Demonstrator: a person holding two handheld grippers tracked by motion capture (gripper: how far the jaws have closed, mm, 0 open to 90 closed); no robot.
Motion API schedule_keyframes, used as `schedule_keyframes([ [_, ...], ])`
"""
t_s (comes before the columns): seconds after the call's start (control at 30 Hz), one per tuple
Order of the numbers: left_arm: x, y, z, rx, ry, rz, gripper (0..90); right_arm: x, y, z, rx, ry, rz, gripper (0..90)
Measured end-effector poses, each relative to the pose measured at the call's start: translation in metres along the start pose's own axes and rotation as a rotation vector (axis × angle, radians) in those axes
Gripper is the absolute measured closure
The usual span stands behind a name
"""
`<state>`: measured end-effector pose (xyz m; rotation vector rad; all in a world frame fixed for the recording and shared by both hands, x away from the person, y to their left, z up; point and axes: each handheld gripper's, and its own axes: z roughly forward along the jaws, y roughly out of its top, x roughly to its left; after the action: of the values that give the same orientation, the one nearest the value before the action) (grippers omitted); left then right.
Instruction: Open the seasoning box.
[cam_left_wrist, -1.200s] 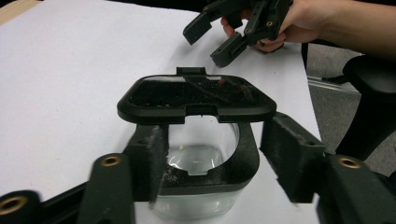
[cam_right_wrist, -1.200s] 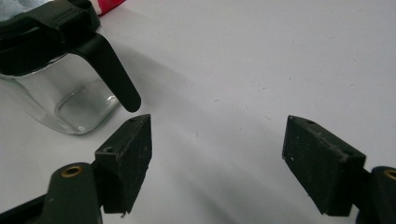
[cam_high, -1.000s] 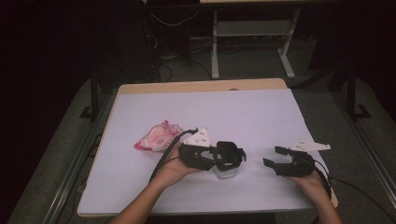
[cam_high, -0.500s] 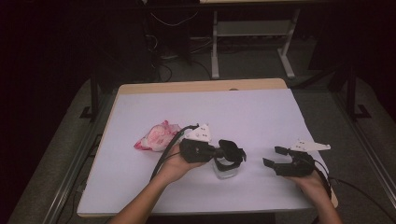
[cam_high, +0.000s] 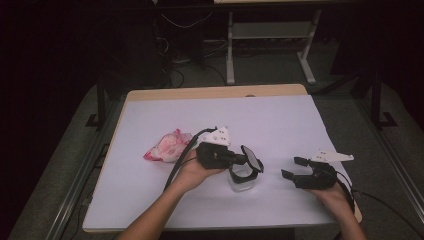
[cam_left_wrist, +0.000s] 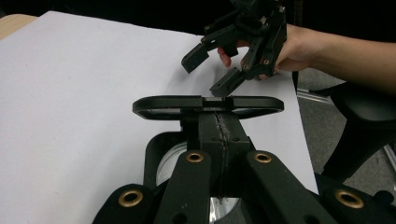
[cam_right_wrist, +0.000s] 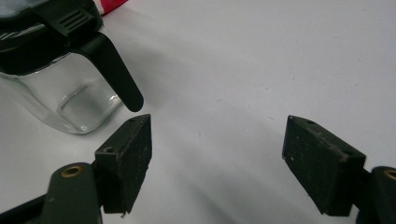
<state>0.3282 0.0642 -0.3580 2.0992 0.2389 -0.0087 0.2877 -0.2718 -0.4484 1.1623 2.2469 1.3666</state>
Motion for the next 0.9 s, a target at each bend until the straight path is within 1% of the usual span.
schedule_keyframes([
  [0.03, 0.001, 0.002, 0.001, 0.000, -0.003, -0.002, 89.9, -0.001, 0.000, 0.001, -0.007, -0.001, -0.013, 23.8],
  [0.07, 0.001, 0.003, 0.001, -0.003, -0.001, 0.003, 89.9, -0.001, 0.000, 0.001, -0.006, -0.001, -0.014, 23.8],
  [0.13, 0.001, 0.004, 0.002, -0.006, -0.004, -0.004, 89.9, 0.000, 0.000, 0.000, -0.003, 0.000, -0.009, 23.8],
  [0.27, 0.003, 0.010, 0.004, -0.006, -0.007, 0.001, 89.9, 0.000, 0.000, 0.000, -0.003, 0.000, -0.009, 23.8],
  [0.37, 0.003, 0.014, 0.007, -0.007, -0.009, 0.002, 89.9, 0.000, 0.000, 0.001, -0.004, 0.001, -0.010, 23.8],
  [0.43, 0.004, 0.016, 0.009, -0.002, -0.008, 0.012, 89.9, 0.000, 0.000, 0.001, -0.003, 0.002, -0.011, 23.8],
  [0.53, 0.004, 0.018, 0.011, -0.005, -0.008, 0.008, 89.9, 0.000, 0.000, 0.001, -0.002, 0.002, -0.012, 23.8],
  [0.6, 0.005, 0.021, 0.014, -0.004, -0.010, 0.013, 89.9, 0.000, 0.000, 0.001, -0.001, 0.002, -0.012, 23.8],
  [0.67, 0.005, 0.022, 0.015, -0.002, -0.013, 0.007, 89.9, 0.000, 0.000, 0.000, -0.003, 0.002, -0.010, 23.8],
  [0.7, 0.006, 0.023, 0.016, 0.000, -0.011, 0.012, 89.9, 0.000, 0.000, 0.000, -0.004, 0.002, -0.010, 23.8],
  [0.9, 0.008, 0.026, 0.022, 0.004, -0.012, 0.010, 89.9, 0.000, 0.000, 0.001, 0.001, 0.006, -0.016, 23.8],
])
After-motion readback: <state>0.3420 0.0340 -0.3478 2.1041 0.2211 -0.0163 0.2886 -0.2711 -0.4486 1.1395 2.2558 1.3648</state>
